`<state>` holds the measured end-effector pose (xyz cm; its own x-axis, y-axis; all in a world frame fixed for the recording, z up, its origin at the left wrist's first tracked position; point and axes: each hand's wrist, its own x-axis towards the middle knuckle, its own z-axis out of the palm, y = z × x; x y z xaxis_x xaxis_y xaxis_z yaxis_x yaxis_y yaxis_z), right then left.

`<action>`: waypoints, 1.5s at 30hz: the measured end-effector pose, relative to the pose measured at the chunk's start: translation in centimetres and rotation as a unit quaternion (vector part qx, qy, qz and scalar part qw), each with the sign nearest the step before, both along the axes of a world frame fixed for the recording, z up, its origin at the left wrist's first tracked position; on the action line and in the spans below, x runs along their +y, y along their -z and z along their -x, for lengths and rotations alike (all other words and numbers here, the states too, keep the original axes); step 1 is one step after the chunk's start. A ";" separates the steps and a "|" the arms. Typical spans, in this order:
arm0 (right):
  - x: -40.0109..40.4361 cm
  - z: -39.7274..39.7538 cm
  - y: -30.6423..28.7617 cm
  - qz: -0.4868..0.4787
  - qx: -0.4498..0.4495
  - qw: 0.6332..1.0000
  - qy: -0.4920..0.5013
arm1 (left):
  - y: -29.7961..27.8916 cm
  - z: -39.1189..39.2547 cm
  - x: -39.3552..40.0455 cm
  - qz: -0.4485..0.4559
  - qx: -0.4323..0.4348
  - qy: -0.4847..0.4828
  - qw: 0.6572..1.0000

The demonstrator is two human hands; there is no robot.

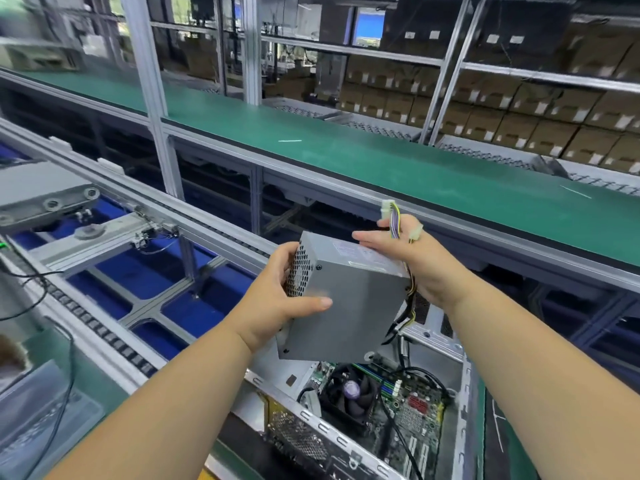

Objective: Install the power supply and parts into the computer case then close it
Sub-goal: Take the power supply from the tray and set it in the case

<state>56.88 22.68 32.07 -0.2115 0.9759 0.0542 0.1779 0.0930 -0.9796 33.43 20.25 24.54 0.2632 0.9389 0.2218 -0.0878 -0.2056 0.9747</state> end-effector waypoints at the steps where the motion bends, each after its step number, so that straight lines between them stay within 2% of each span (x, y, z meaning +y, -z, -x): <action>1: 0.4 0.4 0.0 0.025 0.021 0.999 0.004 | 0.2 0.2 0.0 0.006 -0.008 -0.005 1.000; 5: 1.8 2.0 0.0 0.095 0.032 0.994 0.031 | 0.9 1.0 0.2 0.025 -0.033 -0.018 0.999; 7: 2.0 2.0 -0.3 0.126 0.127 0.983 0.026 | 1.1 1.4 0.1 0.025 -0.037 -0.028 0.999; 9: 2.6 1.1 -0.5 0.172 0.276 0.944 0.063 | 1.1 1.8 0.0 0.021 -0.034 -0.029 0.999; 10: 2.9 0.5 -0.4 0.192 0.301 0.930 0.091 | 1.1 1.9 0.0 0.019 -0.033 -0.027 0.999; 13: 3.3 -0.9 0.4 0.242 0.200 0.936 0.159 | 1.4 2.1 0.0 0.016 -0.036 -0.032 0.999; 16: 3.5 -2.1 1.4 0.205 0.115 0.953 0.193 | 1.7 2.3 0.2 0.011 -0.031 -0.041 0.999; 18: 3.4 -2.2 1.6 0.191 0.157 0.954 0.168 | 2.0 2.2 0.4 0.005 -0.013 -0.046 0.999; 20: 3.4 -1.7 1.6 0.214 0.229 0.939 0.143 | 2.2 1.8 0.6 -0.003 0.013 -0.052 0.999; 22: 3.3 -1.0 1.5 0.219 0.220 0.937 0.160 | 2.3 1.4 0.6 -0.013 0.042 -0.058 0.997; 25: 2.8 0.1 1.7 0.149 0.089 0.972 0.159 | 2.7 0.7 0.7 -0.028 0.076 -0.065 0.995; 28: 1.8 1.2 1.6 0.041 -0.085 0.993 0.071 | 3.0 0.4 0.6 -0.032 0.086 -0.075 0.993; 32: 1.5 1.5 1.6 -0.014 -0.255 0.966 -0.025 | 2.7 0.3 0.4 -0.042 0.098 -0.083 0.991; 35: 1.4 1.7 1.6 -0.029 -0.329 0.943 -0.048 | 2.4 0.4 0.0 -0.042 0.101 -0.086 0.990; 40: 1.8 2.1 1.6 -0.020 -0.351 0.931 -0.098 | 2.6 0.6 -0.6 -0.026 0.078 -0.096 0.992; 43: 2.7 2.0 2.4 0.042 -0.231 0.970 -0.055 | 2.6 0.8 -0.7 -0.026 0.080 -0.099 0.991; 45: 3.2 2.2 2.9 0.104 -0.151 0.983 -0.022 | 2.7 0.7 -0.9 -0.024 0.087 -0.105 0.990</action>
<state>54.70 25.90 29.14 -0.2288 0.9490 -0.2169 0.4641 -0.0895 -0.8813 32.73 19.38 21.81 0.1023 0.9666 0.2349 0.1303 -0.2471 0.9602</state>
